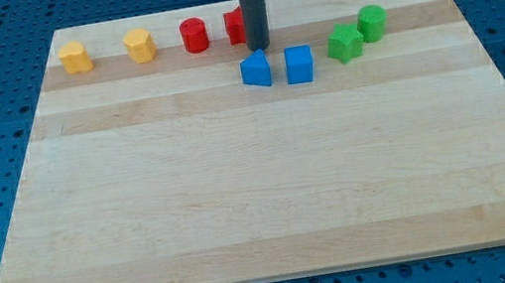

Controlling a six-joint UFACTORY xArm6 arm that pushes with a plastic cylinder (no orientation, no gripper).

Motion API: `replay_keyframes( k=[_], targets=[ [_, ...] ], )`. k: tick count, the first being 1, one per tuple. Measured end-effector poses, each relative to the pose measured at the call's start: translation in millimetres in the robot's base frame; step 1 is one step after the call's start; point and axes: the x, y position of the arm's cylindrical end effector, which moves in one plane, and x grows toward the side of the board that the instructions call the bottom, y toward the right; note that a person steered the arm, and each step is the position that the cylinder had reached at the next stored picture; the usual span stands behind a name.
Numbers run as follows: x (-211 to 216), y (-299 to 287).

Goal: Move the triangle to the center

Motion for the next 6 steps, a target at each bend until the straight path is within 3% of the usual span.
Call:
replay_keyframes(
  k=[1,2,3,5,6],
  targets=[
    [34,0],
    [127,23],
    [169,24],
    [113,113],
    [87,78]
  ],
)
